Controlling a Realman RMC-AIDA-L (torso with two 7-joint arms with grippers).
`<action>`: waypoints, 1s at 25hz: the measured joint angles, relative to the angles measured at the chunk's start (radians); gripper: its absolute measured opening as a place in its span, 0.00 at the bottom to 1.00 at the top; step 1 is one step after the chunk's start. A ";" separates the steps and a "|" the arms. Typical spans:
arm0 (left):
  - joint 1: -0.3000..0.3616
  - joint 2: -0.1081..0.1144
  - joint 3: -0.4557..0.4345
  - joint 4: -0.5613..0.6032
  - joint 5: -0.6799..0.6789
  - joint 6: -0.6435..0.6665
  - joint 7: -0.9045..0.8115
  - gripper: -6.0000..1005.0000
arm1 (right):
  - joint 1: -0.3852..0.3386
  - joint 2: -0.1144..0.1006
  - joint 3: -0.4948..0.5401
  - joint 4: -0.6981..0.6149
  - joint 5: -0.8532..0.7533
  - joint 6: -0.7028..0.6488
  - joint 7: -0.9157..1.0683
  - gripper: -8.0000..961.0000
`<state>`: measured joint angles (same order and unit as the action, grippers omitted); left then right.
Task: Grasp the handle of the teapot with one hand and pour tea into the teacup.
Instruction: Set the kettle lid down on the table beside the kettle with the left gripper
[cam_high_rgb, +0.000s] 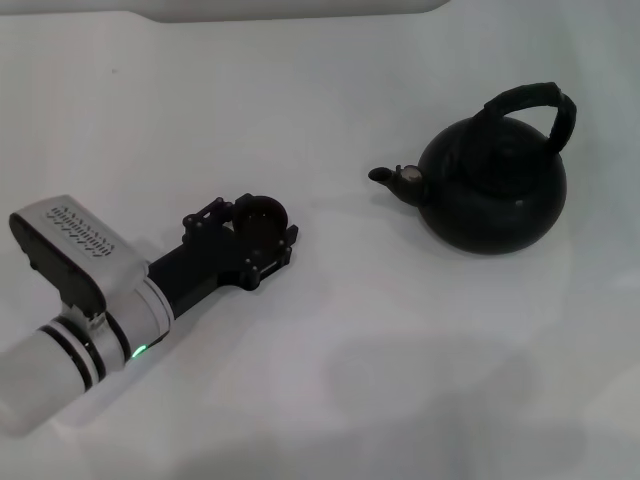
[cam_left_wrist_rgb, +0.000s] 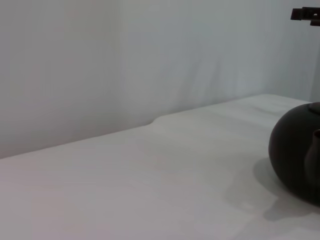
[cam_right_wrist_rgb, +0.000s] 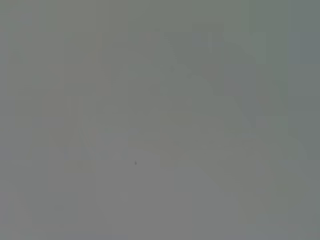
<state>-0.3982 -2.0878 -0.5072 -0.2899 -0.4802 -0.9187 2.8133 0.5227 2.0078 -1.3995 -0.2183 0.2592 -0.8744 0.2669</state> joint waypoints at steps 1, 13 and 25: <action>0.001 0.000 -0.002 0.000 -0.001 0.000 0.000 0.70 | 0.000 0.000 0.000 0.000 0.000 0.000 0.000 0.90; 0.005 0.000 -0.013 -0.001 -0.008 0.001 0.000 0.85 | -0.008 -0.001 0.001 -0.001 0.000 0.000 0.000 0.90; 0.029 0.006 -0.034 -0.014 -0.011 -0.033 0.000 0.87 | -0.009 -0.001 0.005 -0.001 0.000 -0.001 0.000 0.90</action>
<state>-0.3693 -2.0815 -0.5415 -0.3041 -0.4907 -0.9514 2.8133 0.5138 2.0069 -1.3949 -0.2194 0.2593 -0.8756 0.2669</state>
